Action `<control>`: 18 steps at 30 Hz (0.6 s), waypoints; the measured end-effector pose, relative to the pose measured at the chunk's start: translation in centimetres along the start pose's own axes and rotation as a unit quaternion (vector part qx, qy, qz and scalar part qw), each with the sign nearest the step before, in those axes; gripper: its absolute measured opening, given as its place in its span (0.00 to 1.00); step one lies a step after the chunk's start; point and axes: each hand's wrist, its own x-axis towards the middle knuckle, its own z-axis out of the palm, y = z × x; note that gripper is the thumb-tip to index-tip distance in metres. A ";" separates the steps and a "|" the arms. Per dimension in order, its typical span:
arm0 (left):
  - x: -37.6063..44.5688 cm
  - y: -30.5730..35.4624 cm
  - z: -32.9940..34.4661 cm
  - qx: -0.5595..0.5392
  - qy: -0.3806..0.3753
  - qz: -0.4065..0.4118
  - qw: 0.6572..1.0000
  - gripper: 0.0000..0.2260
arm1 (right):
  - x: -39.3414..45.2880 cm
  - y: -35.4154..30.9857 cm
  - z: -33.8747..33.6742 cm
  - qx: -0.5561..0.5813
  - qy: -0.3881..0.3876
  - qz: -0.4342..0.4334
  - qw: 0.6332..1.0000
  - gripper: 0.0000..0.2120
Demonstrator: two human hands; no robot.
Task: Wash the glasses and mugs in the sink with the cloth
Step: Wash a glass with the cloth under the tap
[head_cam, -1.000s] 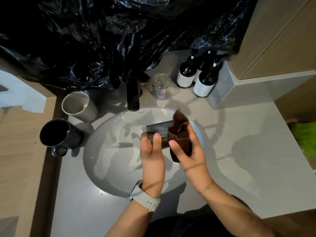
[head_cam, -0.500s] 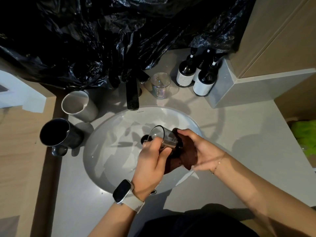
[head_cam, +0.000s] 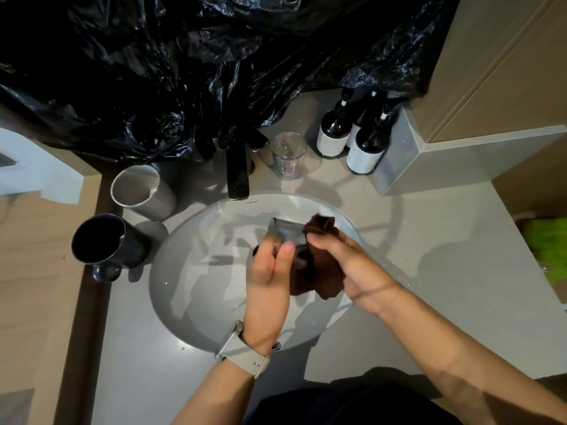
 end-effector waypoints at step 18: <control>0.7 0.2 -0.1 0.068 -0.011 -0.011 0.998 0.14 | -0.6 0.0 1.2 0.014 0.047 -0.039 0.998 0.04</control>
